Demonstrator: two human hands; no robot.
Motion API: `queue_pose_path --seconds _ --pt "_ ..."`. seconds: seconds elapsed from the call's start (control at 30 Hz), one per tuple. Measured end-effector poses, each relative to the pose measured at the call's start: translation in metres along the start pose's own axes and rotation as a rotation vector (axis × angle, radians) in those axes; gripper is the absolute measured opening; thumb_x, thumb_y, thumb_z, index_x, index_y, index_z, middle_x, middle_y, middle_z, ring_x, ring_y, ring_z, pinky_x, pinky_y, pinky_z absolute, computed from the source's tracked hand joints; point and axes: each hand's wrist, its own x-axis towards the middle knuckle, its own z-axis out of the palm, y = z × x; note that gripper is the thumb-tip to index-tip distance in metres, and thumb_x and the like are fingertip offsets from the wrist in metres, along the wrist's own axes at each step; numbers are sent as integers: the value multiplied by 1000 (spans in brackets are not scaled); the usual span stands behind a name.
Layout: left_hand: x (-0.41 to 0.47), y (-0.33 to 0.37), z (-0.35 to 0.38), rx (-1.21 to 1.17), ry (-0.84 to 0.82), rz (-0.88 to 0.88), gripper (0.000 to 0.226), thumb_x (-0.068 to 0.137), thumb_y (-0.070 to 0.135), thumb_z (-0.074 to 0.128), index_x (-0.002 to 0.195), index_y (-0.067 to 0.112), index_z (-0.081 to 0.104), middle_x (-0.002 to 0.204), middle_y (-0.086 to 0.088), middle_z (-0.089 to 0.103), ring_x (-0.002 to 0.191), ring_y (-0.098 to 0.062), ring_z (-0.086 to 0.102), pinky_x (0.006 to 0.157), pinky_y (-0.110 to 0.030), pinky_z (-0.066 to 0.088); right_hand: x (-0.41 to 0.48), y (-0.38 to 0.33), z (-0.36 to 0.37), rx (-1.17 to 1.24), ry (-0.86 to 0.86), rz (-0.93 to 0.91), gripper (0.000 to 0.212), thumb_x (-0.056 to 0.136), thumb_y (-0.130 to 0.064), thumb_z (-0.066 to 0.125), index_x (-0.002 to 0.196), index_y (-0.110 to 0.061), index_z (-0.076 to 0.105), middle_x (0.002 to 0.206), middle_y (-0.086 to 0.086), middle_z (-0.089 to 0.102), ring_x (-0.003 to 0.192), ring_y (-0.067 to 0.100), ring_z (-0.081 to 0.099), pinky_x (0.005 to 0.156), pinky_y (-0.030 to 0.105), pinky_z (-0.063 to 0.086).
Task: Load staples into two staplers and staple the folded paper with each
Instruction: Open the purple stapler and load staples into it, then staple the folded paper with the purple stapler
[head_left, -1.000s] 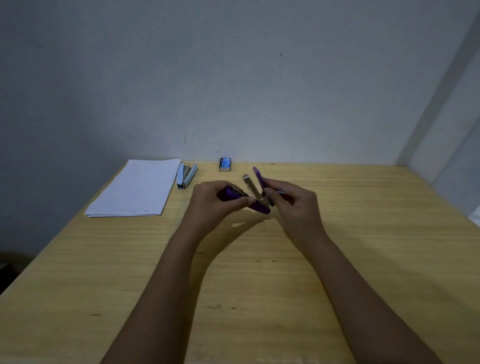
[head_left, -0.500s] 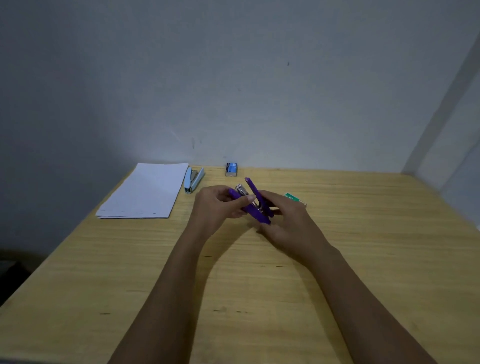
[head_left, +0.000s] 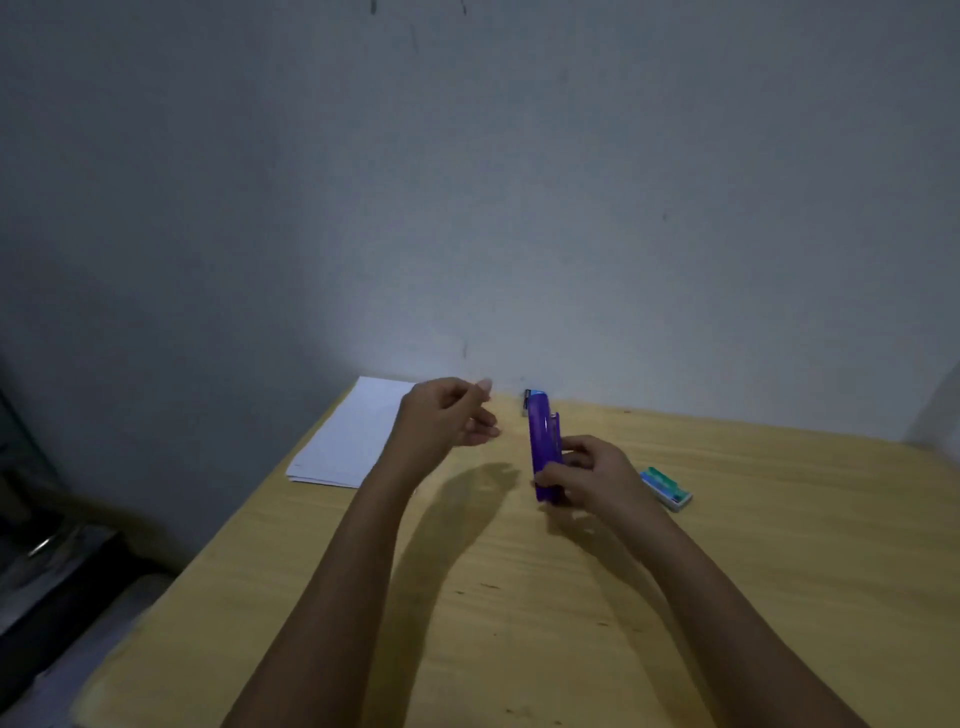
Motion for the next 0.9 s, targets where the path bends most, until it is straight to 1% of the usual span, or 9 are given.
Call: queue_pose_path --seconds 0.13,0.2,0.27,0.33,0.43,0.5,0.6,0.8,0.9 --pt "26 -24 -66 320 290 -11 21 91 19 56 79 5 64 69 -6 65 67 -22 63 66 -30 55 27 -23 46 409 -211 152 22 74 -2 57 95 4 56 79 10 60 66 17 61 47 21 48" --pt "32 -42 -95 556 370 -66 20 90 21 55 85 5 65 78 -8 64 78 -26 60 70 -31 47 40 -30 73 429 -203 161 11 80 -1 52 91 1 54 69 9 53 54 14 54 43 21 45" --pt "36 -57 -115 743 371 -152 30 91 29 55 104 4 63 102 -14 64 97 -30 59 79 -32 45 52 -32 97 131 -108 99 9 85 -8 54 92 -3 54 68 8 56 53 15 55 46 22 47" --pt "37 -68 -125 947 296 -286 53 89 43 54 125 4 51 129 -17 52 120 -33 48 95 -38 42 62 -28 115 -254 -28 -18 14 86 -15 56 96 -6 51 80 10 58 58 16 54 50 23 44" --pt "38 -80 -129 1200 181 -418 75 85 61 48 138 9 34 142 -15 36 131 -32 34 104 -43 33 72 -20 138 -642 -15 -103 27 88 -21 57 109 -5 50 104 13 56 77 19 54 55 23 40" --pt "39 -83 -131 1220 183 -426 80 81 66 50 137 11 35 142 -15 35 130 -32 35 104 -43 33 78 -16 151 -728 15 -122 41 87 -27 59 119 -4 47 116 15 53 98 27 56 72 30 48" --pt "42 -84 -139 1154 186 -406 79 77 61 59 134 9 40 139 -14 38 127 -30 38 101 -39 37 87 -14 163 -755 61 -98 45 86 -32 60 120 -5 46 119 17 51 106 31 53 81 35 47" --pt "29 -90 -163 896 181 -467 85 67 53 76 131 9 42 136 -13 45 121 -30 47 99 -40 45 90 -16 171 -501 44 -94 36 83 -16 62 113 -4 48 116 16 48 88 27 53 71 31 44" --pt "17 -90 -168 823 239 -487 88 61 54 78 130 12 44 135 -11 47 119 -30 49 99 -44 46 85 -16 176 -422 11 -131 25 79 -10 61 102 -10 49 99 4 53 79 18 51 68 31 44"
